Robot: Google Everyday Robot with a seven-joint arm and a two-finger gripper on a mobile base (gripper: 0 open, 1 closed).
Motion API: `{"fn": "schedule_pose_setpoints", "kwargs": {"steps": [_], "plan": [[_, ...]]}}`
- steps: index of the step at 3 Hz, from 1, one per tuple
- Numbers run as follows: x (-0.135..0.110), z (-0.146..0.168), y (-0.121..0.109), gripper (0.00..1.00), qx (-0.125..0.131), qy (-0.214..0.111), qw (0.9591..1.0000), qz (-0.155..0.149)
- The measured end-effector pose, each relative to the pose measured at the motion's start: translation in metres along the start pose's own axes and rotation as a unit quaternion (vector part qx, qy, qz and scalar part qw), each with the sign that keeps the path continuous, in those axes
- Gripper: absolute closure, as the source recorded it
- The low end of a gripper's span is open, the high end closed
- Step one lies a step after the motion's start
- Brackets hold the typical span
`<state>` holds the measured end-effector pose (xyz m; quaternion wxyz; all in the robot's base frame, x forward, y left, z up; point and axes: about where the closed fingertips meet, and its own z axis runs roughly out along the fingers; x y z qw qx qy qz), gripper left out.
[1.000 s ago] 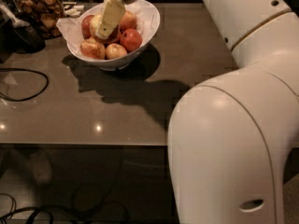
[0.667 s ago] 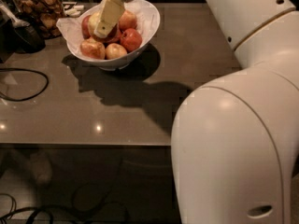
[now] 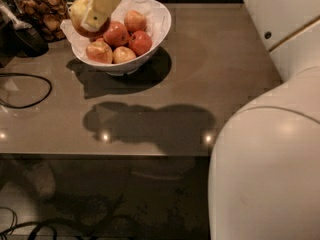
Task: Pick apple from white bowl
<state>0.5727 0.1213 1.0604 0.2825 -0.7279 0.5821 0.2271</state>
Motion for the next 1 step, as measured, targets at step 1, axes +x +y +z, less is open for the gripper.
{"fn": "schedule_pose_setpoints", "kwargs": {"steps": [1], "plan": [[-0.0026,0.002,-0.0035,1.0,0.005,-0.004,1.0,0.0]]}}
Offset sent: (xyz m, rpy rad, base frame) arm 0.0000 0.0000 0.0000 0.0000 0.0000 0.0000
